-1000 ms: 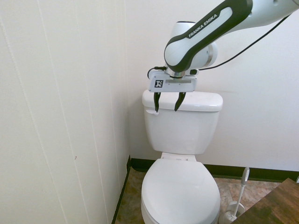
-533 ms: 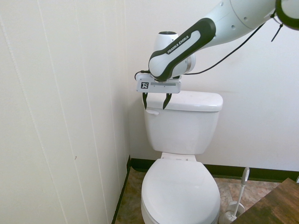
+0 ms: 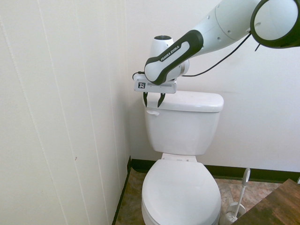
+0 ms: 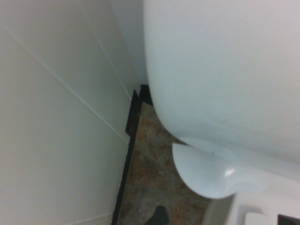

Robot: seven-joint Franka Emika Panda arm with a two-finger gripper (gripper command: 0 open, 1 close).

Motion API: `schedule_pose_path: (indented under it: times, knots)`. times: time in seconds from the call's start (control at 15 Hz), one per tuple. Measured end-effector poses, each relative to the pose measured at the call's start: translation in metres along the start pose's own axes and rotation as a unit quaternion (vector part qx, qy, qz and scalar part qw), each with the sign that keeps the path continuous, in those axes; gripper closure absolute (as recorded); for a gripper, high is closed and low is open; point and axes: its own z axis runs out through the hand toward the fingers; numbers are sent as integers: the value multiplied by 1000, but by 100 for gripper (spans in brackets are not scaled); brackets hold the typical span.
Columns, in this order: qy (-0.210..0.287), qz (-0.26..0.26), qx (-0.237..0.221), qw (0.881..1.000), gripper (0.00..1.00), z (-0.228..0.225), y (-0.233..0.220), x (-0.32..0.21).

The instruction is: Flush the toilet

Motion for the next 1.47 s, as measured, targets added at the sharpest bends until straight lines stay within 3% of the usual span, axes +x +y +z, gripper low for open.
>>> schedule_pose_path:
  times: [1.47]
  knots:
    - [1,32,-12,999,100,66,-14,10]
